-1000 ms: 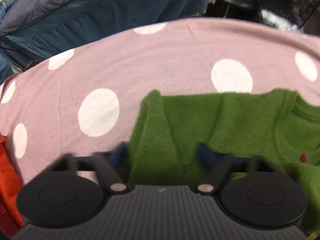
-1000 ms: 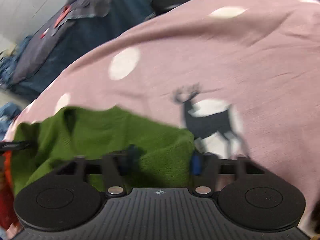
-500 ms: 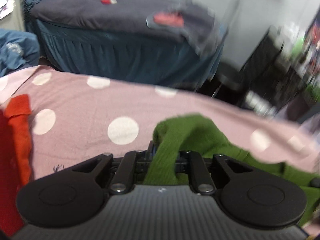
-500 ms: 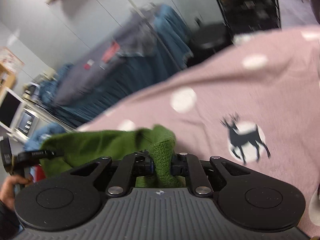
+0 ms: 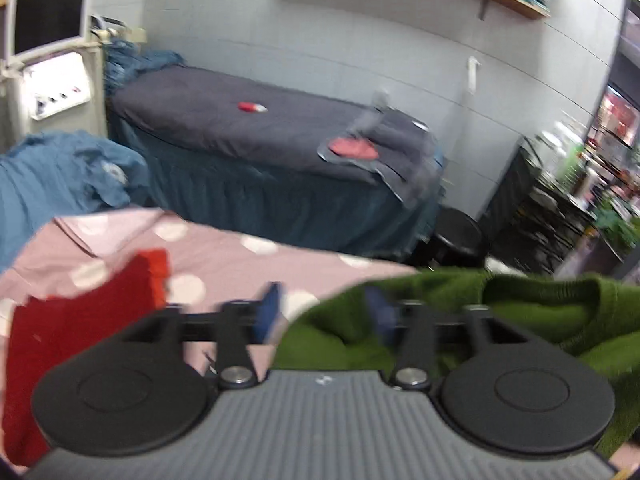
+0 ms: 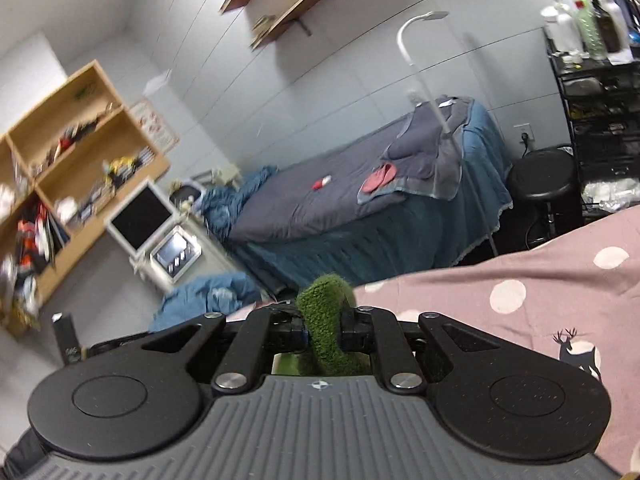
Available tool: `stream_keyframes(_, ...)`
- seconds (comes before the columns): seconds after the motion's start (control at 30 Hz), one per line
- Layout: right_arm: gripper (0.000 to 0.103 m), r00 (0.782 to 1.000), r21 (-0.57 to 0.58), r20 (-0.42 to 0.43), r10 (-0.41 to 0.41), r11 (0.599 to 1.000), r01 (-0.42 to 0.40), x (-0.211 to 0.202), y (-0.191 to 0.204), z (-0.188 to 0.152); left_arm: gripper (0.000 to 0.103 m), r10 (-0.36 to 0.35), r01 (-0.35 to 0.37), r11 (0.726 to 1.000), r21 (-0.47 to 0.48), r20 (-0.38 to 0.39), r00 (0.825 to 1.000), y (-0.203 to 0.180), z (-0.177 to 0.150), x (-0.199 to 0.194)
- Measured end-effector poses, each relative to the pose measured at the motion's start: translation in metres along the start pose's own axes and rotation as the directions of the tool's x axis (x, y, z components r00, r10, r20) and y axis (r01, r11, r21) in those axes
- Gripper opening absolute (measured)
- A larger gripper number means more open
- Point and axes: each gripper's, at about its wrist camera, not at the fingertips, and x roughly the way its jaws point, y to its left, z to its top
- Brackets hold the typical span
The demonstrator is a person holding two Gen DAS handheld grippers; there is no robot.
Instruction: Fold small clothes
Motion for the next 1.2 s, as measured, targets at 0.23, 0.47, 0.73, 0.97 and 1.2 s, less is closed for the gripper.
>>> stream_keyframes(0.23,0.019,0.99,-0.228,-0.111,0.089,0.967,-0.113,-0.05,0.041,-0.016,0.096,-0.128,0.142,0.987,0.073,-0.17,0.977,-0.057,-0.05,0.043)
stream_keyframes(0.47,0.018,0.95,-0.356,-0.311,-0.023,0.93,-0.094,-0.088,0.044,-0.073,0.103,-0.384,0.344,0.923,-0.174,-0.317,0.867,-0.075,-0.04,0.081)
stream_keyframes(0.73,0.019,0.974,-0.246,-0.226,-0.024,0.969,-0.033,-0.098,0.046,-0.089,0.102,-0.041,0.159,0.914,0.373,-0.303,0.952,-0.183,-0.092,0.09)
stream_keyframes(0.97,0.019,0.971,-0.243,-0.236,0.025,0.966,-0.085,-0.098,0.055,-0.1,0.083,0.28,-0.255,0.939,0.231,-0.083,0.956,-0.19,-0.096,0.15)
stream_keyframes(1.2,0.018,0.989,-0.274,-0.146,0.018,0.96,-0.058,-0.101,0.048,-0.083,0.058,0.209,-0.2,0.973,-0.114,0.082,0.974,-0.126,-0.018,0.085)
